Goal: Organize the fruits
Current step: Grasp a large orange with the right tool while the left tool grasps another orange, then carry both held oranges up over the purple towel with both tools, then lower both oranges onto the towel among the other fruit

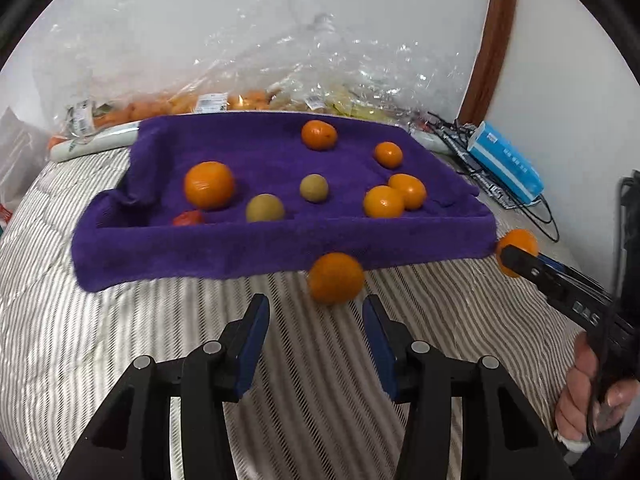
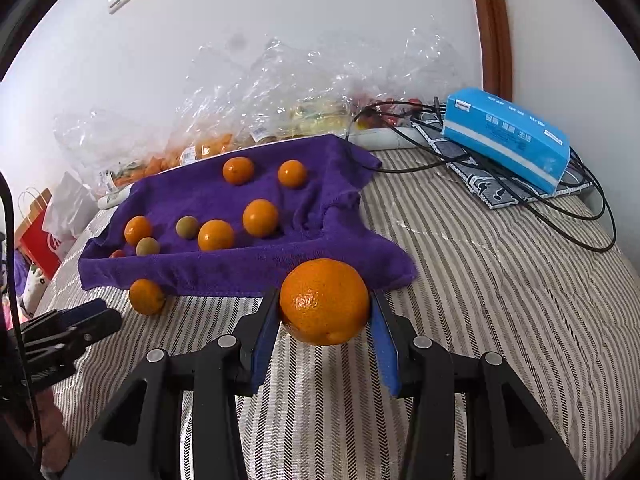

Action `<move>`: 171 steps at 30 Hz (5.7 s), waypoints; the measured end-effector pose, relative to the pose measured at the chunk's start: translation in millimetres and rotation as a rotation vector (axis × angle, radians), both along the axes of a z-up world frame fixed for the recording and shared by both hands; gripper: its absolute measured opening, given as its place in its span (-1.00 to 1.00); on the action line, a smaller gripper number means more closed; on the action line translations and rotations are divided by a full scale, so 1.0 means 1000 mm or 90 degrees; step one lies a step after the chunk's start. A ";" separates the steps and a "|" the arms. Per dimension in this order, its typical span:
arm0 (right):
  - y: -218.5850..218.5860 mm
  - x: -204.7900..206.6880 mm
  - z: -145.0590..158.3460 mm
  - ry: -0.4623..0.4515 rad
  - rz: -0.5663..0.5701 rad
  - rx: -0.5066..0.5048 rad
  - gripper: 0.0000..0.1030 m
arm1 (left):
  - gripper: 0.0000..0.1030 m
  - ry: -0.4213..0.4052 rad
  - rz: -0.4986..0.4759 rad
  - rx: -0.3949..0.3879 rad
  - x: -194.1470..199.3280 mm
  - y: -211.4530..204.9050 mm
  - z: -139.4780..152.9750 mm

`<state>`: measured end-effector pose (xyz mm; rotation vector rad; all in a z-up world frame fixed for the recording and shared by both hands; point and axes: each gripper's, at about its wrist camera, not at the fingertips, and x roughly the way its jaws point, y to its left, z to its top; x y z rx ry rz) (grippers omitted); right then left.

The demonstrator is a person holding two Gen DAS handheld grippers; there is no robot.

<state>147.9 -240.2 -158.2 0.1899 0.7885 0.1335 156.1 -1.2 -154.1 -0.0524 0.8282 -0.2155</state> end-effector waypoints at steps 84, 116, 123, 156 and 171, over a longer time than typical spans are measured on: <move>0.022 -0.022 0.040 -0.076 0.053 0.069 -0.14 | -0.37 -0.082 0.126 -0.115 -0.038 0.067 0.015; 0.049 0.038 0.103 -0.161 0.108 0.048 -0.14 | -0.37 -0.148 0.143 -0.043 0.011 0.081 0.094; 0.052 0.058 0.112 -0.178 0.110 0.049 -0.14 | -0.37 -0.141 0.138 -0.053 0.040 0.075 0.094; 0.044 0.124 0.015 -0.038 0.071 -0.031 -0.14 | -0.37 -0.074 0.086 -0.092 0.094 0.065 0.029; 0.042 0.134 -0.005 0.005 0.041 -0.037 -0.14 | -0.37 -0.055 0.059 -0.075 0.097 0.052 0.019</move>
